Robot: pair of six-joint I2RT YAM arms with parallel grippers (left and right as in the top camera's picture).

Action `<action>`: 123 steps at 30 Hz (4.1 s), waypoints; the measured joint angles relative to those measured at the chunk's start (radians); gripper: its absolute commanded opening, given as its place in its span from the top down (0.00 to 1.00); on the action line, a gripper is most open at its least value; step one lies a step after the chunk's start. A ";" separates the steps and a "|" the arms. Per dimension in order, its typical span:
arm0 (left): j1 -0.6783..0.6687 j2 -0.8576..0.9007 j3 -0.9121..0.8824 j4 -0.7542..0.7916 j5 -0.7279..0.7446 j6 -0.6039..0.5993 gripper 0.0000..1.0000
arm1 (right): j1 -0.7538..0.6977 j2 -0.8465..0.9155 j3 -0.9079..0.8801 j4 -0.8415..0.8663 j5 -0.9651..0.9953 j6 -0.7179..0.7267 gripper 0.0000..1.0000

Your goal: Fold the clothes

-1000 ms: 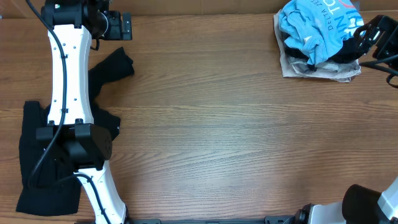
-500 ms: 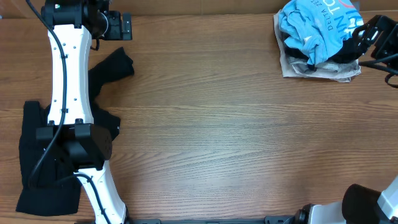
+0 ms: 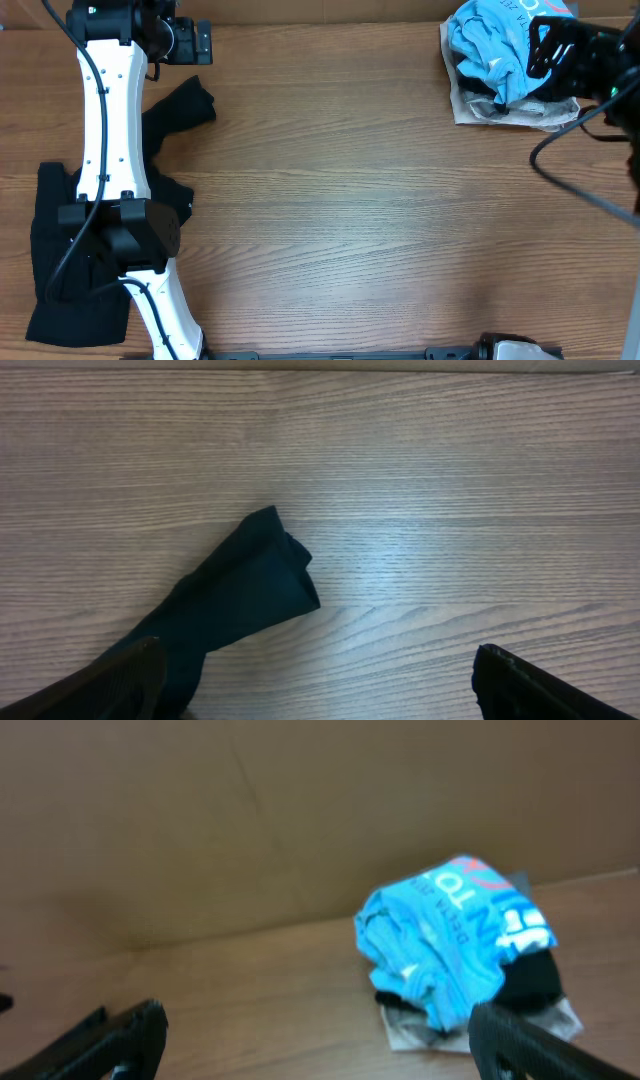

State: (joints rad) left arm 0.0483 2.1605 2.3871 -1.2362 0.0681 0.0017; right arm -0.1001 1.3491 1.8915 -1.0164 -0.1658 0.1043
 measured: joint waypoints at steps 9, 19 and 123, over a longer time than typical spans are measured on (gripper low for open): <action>0.000 0.000 0.000 0.000 0.000 0.000 0.00 | 0.050 -0.274 -0.495 0.380 -0.023 0.000 0.00; 0.000 0.000 0.000 0.000 0.000 0.000 0.00 | 0.076 -0.582 -0.980 0.712 -0.022 0.000 0.00; -0.009 -1.146 -1.318 0.754 0.016 0.000 0.00 | 0.101 -1.337 -1.873 0.929 0.096 0.000 0.00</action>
State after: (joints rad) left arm 0.0391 1.0149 1.0687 -0.4820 0.0841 0.0017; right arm 0.0010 0.0116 0.0185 -0.0879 -0.0700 0.1043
